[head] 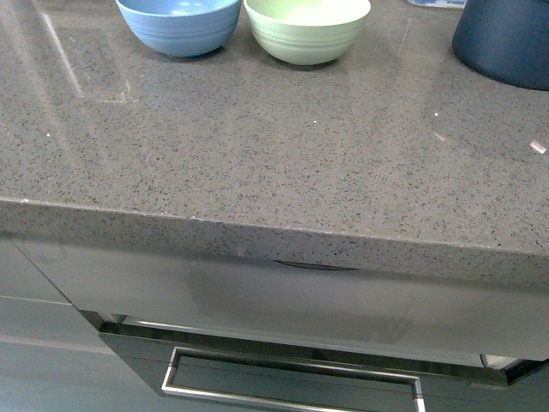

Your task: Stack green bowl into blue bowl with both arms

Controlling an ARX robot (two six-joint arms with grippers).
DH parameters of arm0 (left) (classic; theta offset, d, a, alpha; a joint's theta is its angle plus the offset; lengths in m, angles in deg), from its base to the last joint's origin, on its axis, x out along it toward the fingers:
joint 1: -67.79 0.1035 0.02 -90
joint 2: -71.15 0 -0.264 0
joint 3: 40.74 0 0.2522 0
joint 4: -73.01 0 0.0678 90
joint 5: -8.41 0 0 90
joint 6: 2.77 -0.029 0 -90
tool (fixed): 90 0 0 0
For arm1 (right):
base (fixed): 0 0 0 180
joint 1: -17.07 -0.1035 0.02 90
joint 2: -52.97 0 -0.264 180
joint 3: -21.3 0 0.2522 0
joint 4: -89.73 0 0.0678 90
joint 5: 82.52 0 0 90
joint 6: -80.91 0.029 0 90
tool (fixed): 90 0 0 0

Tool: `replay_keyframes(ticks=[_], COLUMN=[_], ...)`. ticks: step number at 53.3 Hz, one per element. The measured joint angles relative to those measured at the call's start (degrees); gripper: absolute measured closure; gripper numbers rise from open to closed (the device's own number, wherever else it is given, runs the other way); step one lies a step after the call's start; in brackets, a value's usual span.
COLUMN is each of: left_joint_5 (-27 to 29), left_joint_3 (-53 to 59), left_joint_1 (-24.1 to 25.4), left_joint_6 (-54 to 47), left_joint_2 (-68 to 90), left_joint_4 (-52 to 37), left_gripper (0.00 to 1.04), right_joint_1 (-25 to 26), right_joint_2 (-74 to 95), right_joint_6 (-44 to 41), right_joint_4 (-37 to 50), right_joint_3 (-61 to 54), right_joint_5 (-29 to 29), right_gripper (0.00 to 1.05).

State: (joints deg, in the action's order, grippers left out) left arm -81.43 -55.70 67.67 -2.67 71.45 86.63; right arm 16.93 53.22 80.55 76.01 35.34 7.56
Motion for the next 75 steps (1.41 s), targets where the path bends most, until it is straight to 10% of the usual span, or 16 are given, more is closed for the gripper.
replay_keyframes(ticks=[7,17,23,30,75], left_joint_5=[0.0,0.0,-0.1,0.0,0.0], left_joint_3=[0.0,0.0,0.0,0.0,0.0], left_joint_1=[0.0,0.0,0.0,0.0,0.0], left_joint_6=[0.0,0.0,0.0,0.0,0.0], left_joint_2=[0.0,-0.1,-0.1,-0.1,-0.1], left_joint_4=[0.1,0.1,0.1,0.1,0.1], left_gripper=[0.97,0.54,0.33,0.06,0.07], right_joint_1=[0.0,0.0,1.3,2.1,-11.4], right_joint_2=[0.0,0.5,16.3,33.9,84.8], right_joint_6=[0.0,0.6,7.9,9.7,7.9], right_joint_4=[0.0,-0.9,-19.9,-13.8,-2.2], right_joint_3=[0.0,0.3,10.2,17.7,59.7], right_joint_5=[0.0,0.4,1.4,-0.1,-0.8], right_gripper=[0.1,0.1,0.1,0.1,0.1])
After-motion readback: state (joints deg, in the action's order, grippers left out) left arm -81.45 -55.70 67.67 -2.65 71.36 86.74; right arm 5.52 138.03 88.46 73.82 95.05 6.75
